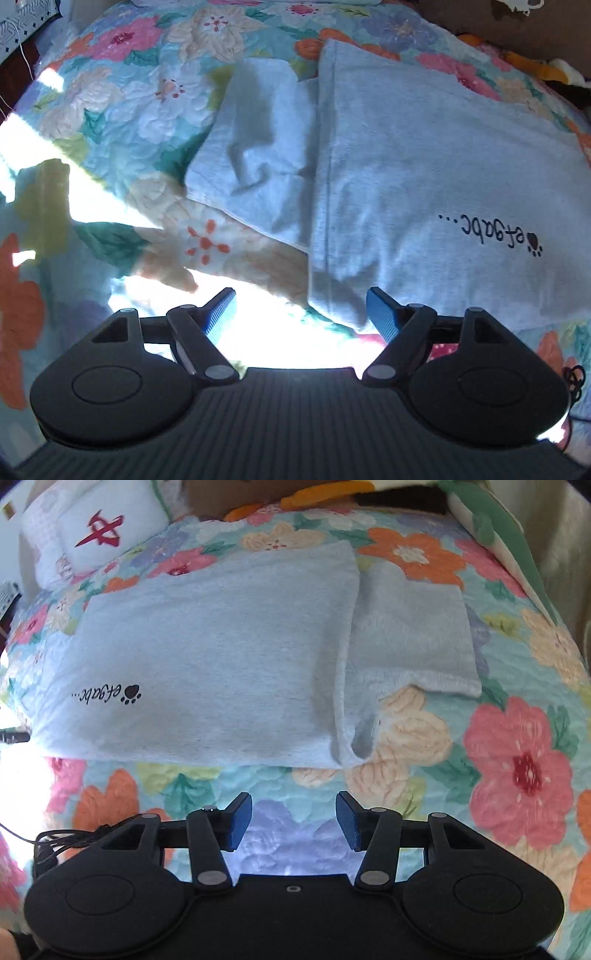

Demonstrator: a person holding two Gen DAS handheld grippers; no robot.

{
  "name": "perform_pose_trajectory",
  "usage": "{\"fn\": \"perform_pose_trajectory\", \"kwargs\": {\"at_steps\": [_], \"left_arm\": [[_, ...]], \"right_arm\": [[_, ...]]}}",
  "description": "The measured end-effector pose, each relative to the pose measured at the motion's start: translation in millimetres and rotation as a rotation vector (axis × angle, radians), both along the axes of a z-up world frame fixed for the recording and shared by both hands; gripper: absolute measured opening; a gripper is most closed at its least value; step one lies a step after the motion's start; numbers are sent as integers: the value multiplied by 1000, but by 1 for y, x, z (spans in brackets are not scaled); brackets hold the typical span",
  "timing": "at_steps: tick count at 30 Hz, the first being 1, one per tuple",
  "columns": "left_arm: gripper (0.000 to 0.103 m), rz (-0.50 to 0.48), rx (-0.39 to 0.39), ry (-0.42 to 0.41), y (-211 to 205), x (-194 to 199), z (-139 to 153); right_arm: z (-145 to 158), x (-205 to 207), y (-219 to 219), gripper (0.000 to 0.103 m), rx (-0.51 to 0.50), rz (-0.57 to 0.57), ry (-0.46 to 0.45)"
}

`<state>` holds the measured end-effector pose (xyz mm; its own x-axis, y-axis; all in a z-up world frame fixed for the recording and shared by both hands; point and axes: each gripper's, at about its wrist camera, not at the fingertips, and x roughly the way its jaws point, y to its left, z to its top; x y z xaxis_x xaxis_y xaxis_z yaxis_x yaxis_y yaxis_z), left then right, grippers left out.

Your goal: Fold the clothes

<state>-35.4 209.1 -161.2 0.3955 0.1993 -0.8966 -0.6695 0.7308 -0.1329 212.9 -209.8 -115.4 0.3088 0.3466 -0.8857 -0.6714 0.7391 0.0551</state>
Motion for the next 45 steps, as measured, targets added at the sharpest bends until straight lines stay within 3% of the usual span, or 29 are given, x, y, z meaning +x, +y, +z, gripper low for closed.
{"fn": "perform_pose_trajectory", "kwargs": {"at_steps": [3,6,7,8,9,10,12,17,19,23,25,29,32,34,36,40,45], "left_arm": [[73,62,-109,-62,-4,3,-19],[73,123,-168,-189,-1,-2,-23],[73,125,-180,-217,-1,-3,-24],[59,125,-188,-243,0,-3,-25],[25,128,-184,-263,0,-4,-25],[12,140,-173,-282,1,-6,-26],[11,157,-160,-313,1,-10,-22],[8,158,-123,-312,-7,-21,-3],[8,141,-104,-273,-11,-22,-3],[11,136,-97,-227,-10,-24,-8],[16,136,-97,-207,-9,-25,-11],[40,136,-97,-167,-7,-27,-16],[44,135,-96,-138,-5,-27,-20],[49,126,-93,-125,-6,-25,-19],[53,117,-90,-118,-7,-23,-18],[58,100,-88,-113,-10,-24,-19],[65,99,-95,-108,-11,-21,-23]], "right_arm": [[-22,4,3,55,-66,120,-167],[-33,20,8,55,-80,126,-188],[-33,27,5,55,-29,104,-154],[-34,32,3,53,16,91,-124],[-35,34,4,20,32,100,-112],[-38,35,8,1,0,125,-127],[-41,34,12,1,-58,138,-163],[-20,39,-22,1,85,-2,-52],[-23,40,-25,1,78,-19,-19],[-42,38,-9,1,-42,14,-35],[-43,37,-4,1,-71,26,-51],[-39,29,-4,6,-131,5,-101],[-28,19,-5,18,-209,-45,-203],[-12,11,-7,44,-186,-80,-285],[5,7,-9,58,-82,-102,-306],[18,-1,8,58,76,-88,-220],[19,-33,61,58,129,45,-119]]}}
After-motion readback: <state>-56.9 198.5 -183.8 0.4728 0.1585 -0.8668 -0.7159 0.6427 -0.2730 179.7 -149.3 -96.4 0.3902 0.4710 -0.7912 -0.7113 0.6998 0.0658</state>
